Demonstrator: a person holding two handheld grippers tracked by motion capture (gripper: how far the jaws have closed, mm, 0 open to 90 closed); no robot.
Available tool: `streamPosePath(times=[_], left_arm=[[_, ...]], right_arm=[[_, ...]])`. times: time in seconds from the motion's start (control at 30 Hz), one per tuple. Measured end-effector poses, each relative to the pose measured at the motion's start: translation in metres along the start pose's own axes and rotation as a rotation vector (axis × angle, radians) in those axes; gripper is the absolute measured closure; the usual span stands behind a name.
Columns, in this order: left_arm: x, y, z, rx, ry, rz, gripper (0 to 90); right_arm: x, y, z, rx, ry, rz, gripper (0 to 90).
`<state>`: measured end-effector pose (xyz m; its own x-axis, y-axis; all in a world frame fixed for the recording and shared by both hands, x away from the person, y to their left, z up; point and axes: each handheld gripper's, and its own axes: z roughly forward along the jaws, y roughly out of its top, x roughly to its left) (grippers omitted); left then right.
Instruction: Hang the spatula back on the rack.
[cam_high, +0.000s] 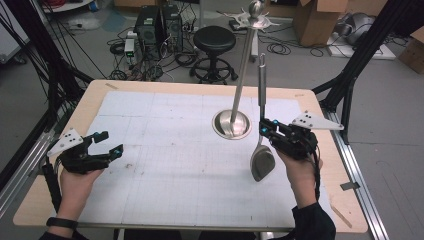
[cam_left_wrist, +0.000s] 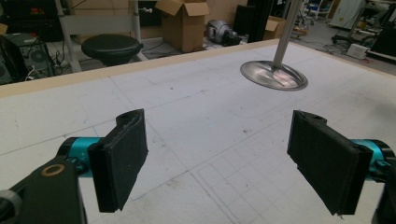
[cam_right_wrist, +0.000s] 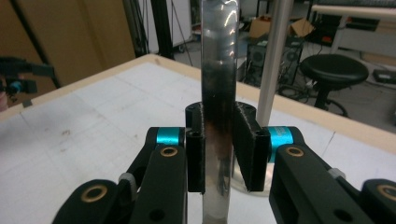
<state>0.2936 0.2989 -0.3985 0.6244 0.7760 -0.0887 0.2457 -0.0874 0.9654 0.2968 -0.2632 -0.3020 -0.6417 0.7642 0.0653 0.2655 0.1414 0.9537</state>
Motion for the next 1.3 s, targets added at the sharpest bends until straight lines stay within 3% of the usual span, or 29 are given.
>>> streamPosePath(times=[0.27, 0.63, 1.3], left_arm=[[0.0, 0.0, 0.0, 0.0, 0.0, 0.0, 20.4], [0.0, 0.0, 0.0, -0.001, 0.001, -0.001, 20.4], [0.001, -0.001, -0.001, 0.001, 0.003, 0.0, 20.4]], right_arm=[[-0.005, 0.02, -0.007, -0.042, -0.024, -0.001, 75.8], [-0.01, 0.04, -0.002, -0.064, -0.054, -0.007, 75.7], [-0.021, 0.038, 0.021, -0.027, -0.087, 0.005, 75.6]])
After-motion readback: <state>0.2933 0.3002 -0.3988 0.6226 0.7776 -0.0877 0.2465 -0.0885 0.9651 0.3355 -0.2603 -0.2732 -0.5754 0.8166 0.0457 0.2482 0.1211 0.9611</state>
